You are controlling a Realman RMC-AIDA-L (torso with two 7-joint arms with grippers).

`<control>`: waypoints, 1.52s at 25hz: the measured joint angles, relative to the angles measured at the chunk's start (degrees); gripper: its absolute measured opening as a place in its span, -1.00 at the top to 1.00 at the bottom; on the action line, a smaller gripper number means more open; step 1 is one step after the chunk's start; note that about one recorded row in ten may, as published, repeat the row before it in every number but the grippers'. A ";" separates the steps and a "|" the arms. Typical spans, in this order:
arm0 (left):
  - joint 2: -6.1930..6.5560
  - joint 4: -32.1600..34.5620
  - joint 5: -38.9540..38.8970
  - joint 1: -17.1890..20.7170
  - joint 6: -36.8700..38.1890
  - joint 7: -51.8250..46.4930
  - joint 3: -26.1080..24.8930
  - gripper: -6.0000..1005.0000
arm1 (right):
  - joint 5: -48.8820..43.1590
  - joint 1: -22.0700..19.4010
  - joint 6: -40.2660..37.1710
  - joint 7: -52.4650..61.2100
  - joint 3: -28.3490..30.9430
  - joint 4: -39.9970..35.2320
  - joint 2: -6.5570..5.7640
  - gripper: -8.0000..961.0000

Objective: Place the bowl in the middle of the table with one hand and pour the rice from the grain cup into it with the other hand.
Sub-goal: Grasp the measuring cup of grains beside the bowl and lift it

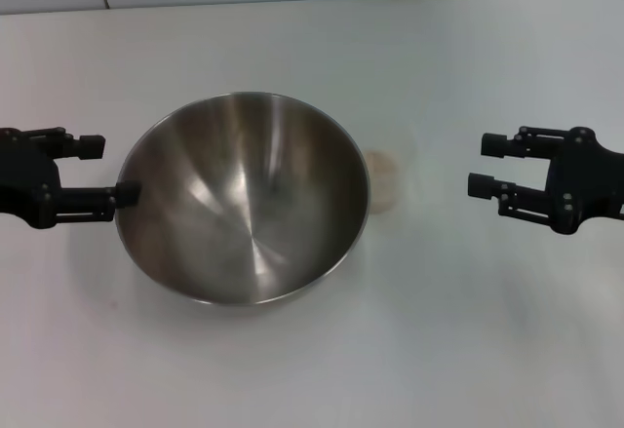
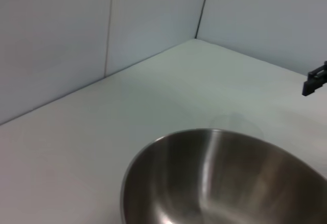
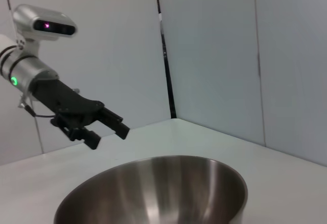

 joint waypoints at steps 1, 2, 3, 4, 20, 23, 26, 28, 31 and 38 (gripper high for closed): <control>-0.05 0.07 0.19 -0.01 0.81 0.78 -0.21 -0.61 | 0.19 -0.36 0.02 0.24 0.03 -0.06 0.02 -0.15; -0.05 0.07 0.19 -0.01 0.81 0.78 -0.21 -0.61 | 0.46 -0.78 0.07 0.48 0.04 -0.14 0.04 -0.15; -0.06 0.14 0.25 0.00 1.13 1.05 -0.23 -0.61 | 0.92 -1.45 0.29 0.72 0.07 -0.27 0.07 -0.15; -0.08 0.20 0.34 0.05 1.27 1.25 -0.25 -0.61 | 1.32 -1.96 0.68 0.84 0.08 -0.27 0.07 -0.15; -1.51 -0.80 0.99 0.76 1.82 8.08 -0.89 -0.61 | 5.37 -2.93 10.15 -1.14 -0.24 5.77 0.03 -0.15; -1.62 -0.94 1.01 1.09 1.87 8.31 -1.23 -0.61 | 5.81 -1.87 11.57 -2.32 -0.56 7.50 0.02 -0.15; -1.62 -0.96 1.03 1.55 1.99 8.40 -1.26 -0.61 | 5.83 -1.69 13.14 -2.79 -0.50 8.46 0.03 -0.15; -1.61 -1.02 1.03 1.64 2.01 8.55 -1.27 -0.61 | 5.88 -1.43 14.09 -3.44 -0.20 9.30 0.03 -0.15; -1.60 -1.59 1.02 1.73 2.02 9.40 -1.33 -0.61 | 5.88 -1.06 14.93 -3.80 -0.18 9.87 0.05 -0.15; -1.59 -1.67 1.03 1.58 1.90 9.61 -1.65 -0.61 | 5.88 0.91 19.44 -4.56 -0.53 12.40 0.09 -0.15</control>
